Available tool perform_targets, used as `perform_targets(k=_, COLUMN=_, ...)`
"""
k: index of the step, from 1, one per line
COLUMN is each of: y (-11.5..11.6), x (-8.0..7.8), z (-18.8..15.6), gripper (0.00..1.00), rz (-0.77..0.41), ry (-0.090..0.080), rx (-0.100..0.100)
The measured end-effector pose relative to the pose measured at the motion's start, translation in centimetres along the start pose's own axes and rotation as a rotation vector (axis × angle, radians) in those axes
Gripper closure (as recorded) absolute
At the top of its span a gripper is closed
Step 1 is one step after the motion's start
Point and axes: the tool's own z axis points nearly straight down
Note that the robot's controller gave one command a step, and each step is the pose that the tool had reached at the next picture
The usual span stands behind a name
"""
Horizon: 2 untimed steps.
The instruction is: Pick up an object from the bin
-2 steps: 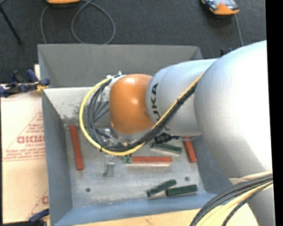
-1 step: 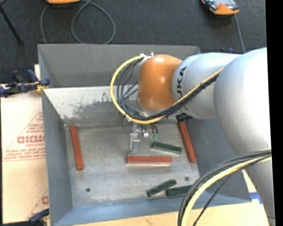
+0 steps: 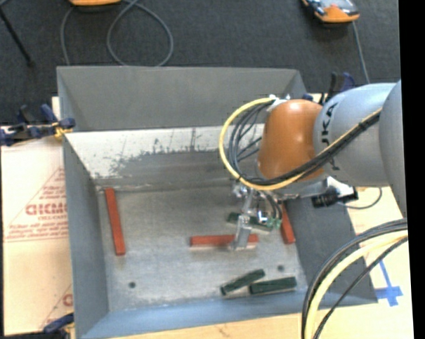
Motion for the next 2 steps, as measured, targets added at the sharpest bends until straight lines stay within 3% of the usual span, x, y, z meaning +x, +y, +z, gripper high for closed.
perform_targets(k=1, y=5.22, x=3.78, z=2.78, gripper=0.00, rz=-0.063, ry=0.003, rx=-0.005)
perform_targets(k=2, y=4.97, x=3.49, z=2.57, gripper=1.00, rz=-0.055, ry=-0.003, rx=-0.005)
